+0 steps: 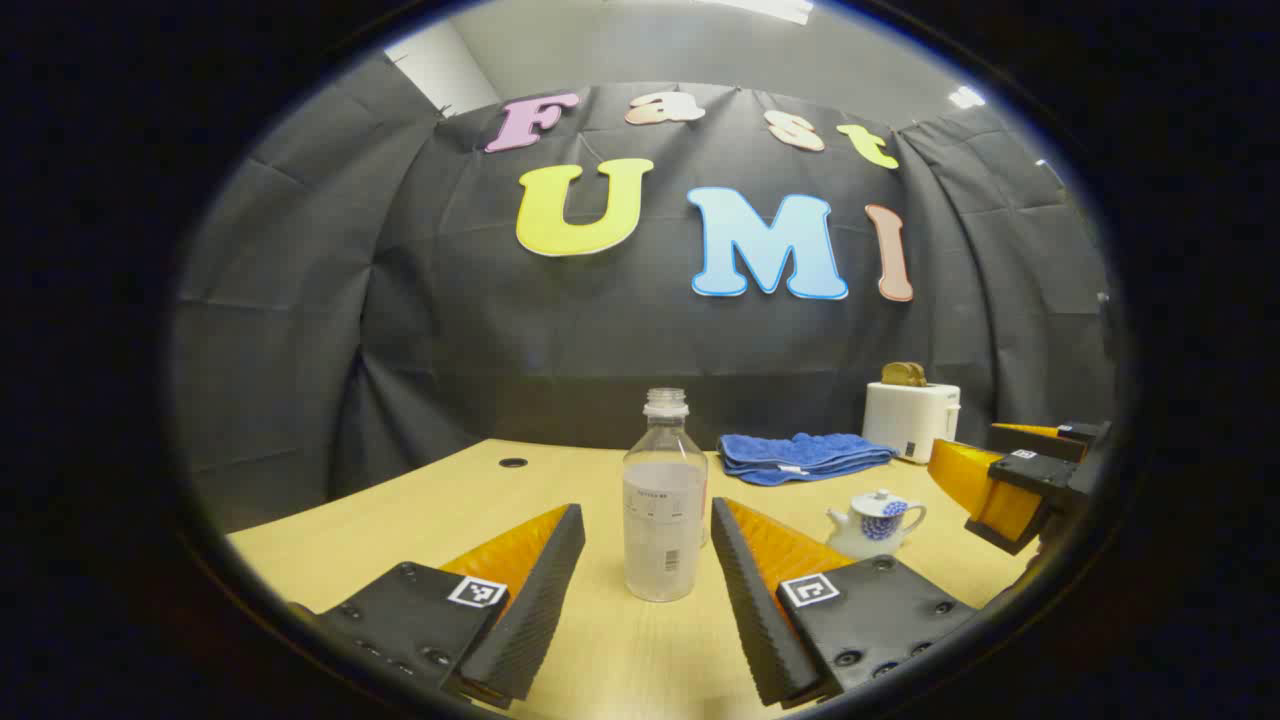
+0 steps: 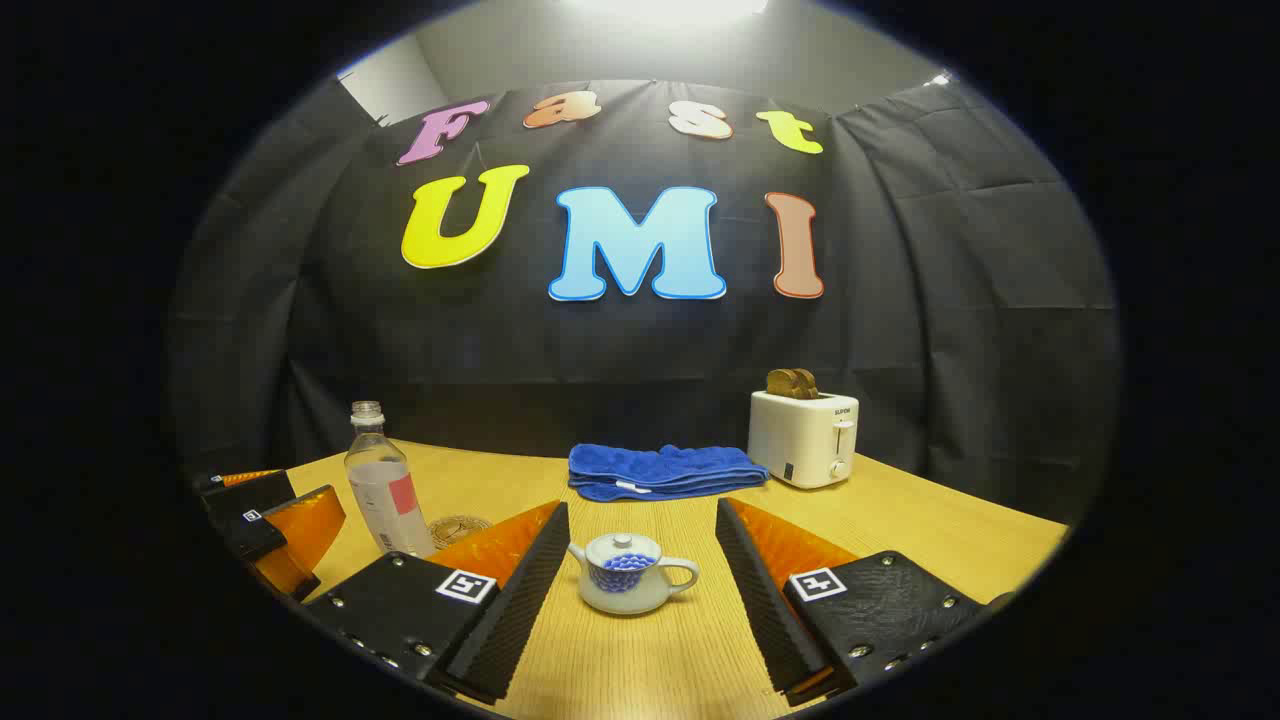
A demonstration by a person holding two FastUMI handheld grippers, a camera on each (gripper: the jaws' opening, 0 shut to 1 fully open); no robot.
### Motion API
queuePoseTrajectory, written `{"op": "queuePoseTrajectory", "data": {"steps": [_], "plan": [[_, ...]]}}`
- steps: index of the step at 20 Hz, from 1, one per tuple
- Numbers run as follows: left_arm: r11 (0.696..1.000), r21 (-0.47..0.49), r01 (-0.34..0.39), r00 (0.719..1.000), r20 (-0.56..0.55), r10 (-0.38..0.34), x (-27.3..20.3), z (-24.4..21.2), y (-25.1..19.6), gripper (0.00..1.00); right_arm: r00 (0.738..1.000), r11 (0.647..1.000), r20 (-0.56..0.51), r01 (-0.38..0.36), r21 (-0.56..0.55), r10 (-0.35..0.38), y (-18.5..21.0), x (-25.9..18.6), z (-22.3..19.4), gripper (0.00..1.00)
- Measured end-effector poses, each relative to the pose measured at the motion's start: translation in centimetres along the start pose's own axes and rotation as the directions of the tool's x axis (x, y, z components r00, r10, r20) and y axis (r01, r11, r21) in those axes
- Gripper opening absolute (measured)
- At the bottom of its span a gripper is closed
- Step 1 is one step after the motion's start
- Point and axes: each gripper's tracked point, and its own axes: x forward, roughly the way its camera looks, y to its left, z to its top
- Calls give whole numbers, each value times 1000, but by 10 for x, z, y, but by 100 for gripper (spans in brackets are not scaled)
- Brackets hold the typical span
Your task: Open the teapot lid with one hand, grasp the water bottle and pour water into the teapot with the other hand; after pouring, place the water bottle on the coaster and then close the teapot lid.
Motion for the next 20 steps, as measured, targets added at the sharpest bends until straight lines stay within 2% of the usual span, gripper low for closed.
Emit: {"op": "queuePoseTrajectory", "data": {"steps": [14, 20], "plan": [[1000, -3, 8, 1000, -12, -8, 1, -1, -1, 87, 1000, 1000, -20, 1, 5, -1, -2, 2, -6, 89], [1000, -6, 13, 1000, -23, -13, 0, -4, -2, 87, 999, 1000, -48, -26, -12, 25, 2, 24, -13, 85]]}}
